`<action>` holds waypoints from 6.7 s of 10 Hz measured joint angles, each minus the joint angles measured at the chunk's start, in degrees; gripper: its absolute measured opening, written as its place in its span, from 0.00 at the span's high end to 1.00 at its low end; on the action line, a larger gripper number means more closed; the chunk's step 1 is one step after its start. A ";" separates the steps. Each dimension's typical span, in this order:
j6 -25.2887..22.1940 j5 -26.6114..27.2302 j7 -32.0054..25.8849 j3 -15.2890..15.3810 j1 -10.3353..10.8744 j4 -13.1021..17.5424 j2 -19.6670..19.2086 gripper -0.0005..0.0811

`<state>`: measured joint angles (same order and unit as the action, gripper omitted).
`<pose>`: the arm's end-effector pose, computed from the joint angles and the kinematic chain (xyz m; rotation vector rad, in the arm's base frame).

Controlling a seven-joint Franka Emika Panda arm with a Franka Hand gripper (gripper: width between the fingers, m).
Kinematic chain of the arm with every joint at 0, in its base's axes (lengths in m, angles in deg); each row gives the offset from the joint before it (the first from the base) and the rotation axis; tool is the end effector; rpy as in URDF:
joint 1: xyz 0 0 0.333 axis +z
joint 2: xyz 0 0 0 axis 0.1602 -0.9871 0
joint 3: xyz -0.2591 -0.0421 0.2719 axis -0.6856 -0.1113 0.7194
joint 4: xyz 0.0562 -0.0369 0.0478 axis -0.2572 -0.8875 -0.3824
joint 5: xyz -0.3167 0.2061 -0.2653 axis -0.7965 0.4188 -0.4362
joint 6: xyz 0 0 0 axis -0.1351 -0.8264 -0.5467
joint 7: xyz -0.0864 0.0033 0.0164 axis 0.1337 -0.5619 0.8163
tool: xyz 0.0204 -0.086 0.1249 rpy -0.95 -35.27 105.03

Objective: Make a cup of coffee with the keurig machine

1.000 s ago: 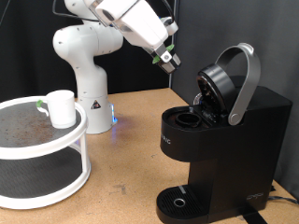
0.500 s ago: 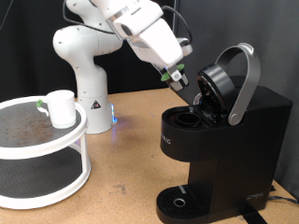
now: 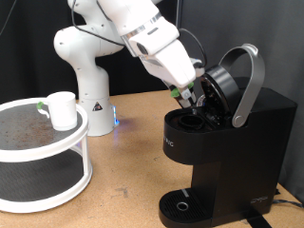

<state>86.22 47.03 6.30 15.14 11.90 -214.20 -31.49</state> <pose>0.5425 0.0567 0.4142 -2.4857 -1.0214 -0.5433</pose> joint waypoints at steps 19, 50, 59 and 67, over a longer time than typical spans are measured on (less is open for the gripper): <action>2.74 0.09 4.87 2.97 0.07 1.10 -7.14 0.19; -10.69 17.16 8.13 5.05 0.80 10.65 3.03 0.01; -4.01 12.71 16.85 14.82 3.44 17.44 -5.29 0.01; -2.54 9.54 14.28 15.25 2.78 15.51 -6.59 0.71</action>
<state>83.69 56.57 20.59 30.39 14.68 -198.68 -38.07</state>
